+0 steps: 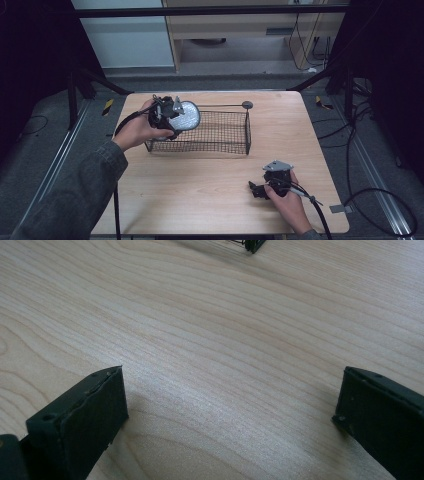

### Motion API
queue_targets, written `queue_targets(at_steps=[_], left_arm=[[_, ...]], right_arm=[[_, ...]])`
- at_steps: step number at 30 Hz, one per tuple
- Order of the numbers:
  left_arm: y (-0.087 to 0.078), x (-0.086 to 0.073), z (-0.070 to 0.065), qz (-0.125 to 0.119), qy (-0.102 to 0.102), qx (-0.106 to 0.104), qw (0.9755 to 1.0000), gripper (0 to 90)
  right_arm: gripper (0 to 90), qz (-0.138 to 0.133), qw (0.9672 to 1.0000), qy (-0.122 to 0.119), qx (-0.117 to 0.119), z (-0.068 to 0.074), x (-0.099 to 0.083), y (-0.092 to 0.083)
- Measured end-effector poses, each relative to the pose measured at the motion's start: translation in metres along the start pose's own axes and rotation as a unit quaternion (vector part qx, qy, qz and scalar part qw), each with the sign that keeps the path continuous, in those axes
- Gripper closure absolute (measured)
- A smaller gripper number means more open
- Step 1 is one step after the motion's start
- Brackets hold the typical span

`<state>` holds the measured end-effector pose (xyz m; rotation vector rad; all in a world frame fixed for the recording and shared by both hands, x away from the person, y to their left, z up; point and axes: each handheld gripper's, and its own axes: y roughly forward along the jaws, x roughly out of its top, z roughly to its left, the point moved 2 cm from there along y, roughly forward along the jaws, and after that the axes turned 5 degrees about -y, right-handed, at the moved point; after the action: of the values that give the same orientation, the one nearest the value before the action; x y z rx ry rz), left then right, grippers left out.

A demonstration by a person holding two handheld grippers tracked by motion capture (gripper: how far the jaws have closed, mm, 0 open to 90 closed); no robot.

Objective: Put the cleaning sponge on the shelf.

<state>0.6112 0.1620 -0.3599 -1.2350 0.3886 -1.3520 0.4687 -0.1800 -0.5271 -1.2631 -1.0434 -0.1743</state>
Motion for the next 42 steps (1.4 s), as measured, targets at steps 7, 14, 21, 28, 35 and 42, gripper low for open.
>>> queue_targets(at_steps=[7, 14, 21, 28, 35, 42], left_arm=[[0.001, 0.014, 0.004, -0.009, 0.010, 0.031, 0.9994, 10.8], [0.006, 0.021, -0.001, -0.009, 0.020, 0.033, 0.9992, 10.9], [0.003, 0.018, -0.004, -0.008, 0.036, 0.033, 0.9988, 11.5], [0.007, 0.011, -0.006, 0.002, 0.049, 0.033, 0.9983, 12.2], [0.020, 0.002, 0.000, 0.017, 0.053, 0.029, 0.9980, 12.4], [0.032, -0.003, 0.007, 0.021, 0.046, 0.023, 0.9985, 12.4]], right_arm=[[0.6, 0.000, 1.0000, -0.001, 0.001, 0.000, 0.000, 0.000], [0.8, -0.001, 1.0000, -0.003, 0.002, 0.000, 0.000, 0.000], [0.8, -0.001, 1.0000, -0.006, 0.002, 0.000, 0.000, 0.000], [0.8, 0.000, 1.0000, -0.006, 0.002, 0.000, 0.000, 0.000], [0.8, -0.001, 1.0000, -0.006, 0.003, 0.000, 0.000, 0.000], [0.8, -0.001, 1.0000, -0.006, 0.003, 0.000, 0.000, 0.000]])
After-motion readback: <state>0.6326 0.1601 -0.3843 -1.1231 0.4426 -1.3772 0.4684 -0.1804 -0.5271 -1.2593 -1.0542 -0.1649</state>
